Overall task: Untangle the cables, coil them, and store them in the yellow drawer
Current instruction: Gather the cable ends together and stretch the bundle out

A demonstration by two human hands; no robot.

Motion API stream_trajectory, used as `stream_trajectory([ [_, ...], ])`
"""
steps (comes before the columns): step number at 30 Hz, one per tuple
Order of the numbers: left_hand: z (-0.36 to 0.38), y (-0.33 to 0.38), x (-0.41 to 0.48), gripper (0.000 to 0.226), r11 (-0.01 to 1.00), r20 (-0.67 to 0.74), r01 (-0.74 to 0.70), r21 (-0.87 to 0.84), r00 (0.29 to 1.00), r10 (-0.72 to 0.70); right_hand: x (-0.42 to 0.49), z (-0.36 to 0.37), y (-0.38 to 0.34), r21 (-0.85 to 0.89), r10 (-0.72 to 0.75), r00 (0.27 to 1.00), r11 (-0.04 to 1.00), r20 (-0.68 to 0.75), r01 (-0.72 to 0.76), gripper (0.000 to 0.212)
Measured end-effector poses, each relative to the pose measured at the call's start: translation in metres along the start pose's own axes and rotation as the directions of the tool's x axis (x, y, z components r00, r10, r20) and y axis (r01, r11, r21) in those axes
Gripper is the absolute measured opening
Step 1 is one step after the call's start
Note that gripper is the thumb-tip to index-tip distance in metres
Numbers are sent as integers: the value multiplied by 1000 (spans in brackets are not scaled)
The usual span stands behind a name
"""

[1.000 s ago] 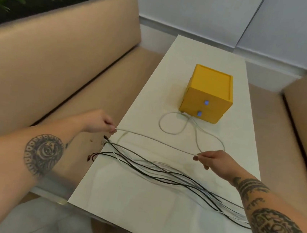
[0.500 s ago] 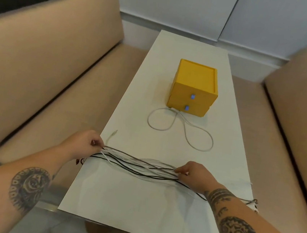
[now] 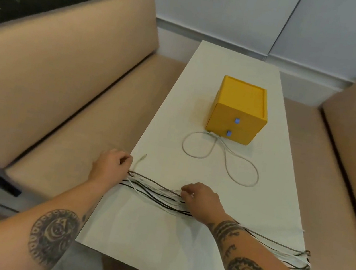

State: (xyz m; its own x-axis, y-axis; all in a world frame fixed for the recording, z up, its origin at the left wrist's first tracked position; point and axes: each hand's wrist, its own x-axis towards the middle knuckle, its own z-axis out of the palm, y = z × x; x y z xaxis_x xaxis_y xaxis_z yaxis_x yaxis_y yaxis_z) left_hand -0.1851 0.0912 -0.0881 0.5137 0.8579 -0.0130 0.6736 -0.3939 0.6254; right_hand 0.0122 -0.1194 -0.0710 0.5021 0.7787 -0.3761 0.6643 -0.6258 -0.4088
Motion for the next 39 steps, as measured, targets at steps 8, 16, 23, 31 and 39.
stream_trajectory([
  [8,2,-29,-24,36,881,-13,471,-53,881,-472,38,22,-53,136,-142,990,981,20,138,30],
  [16,26,-43,-23,105,409,286,787,-462,569,-771,63,47,-104,67,-109,992,992,59,105,43],
  [23,38,-65,1,114,173,467,752,-636,554,-689,78,60,-135,-19,-114,990,993,81,115,58],
  [31,38,-34,25,38,194,469,702,-685,629,-620,85,79,-142,-95,-189,981,977,48,193,55],
  [39,34,-11,30,25,200,316,526,-827,727,-609,85,88,-133,10,-283,954,958,-100,285,45],
])
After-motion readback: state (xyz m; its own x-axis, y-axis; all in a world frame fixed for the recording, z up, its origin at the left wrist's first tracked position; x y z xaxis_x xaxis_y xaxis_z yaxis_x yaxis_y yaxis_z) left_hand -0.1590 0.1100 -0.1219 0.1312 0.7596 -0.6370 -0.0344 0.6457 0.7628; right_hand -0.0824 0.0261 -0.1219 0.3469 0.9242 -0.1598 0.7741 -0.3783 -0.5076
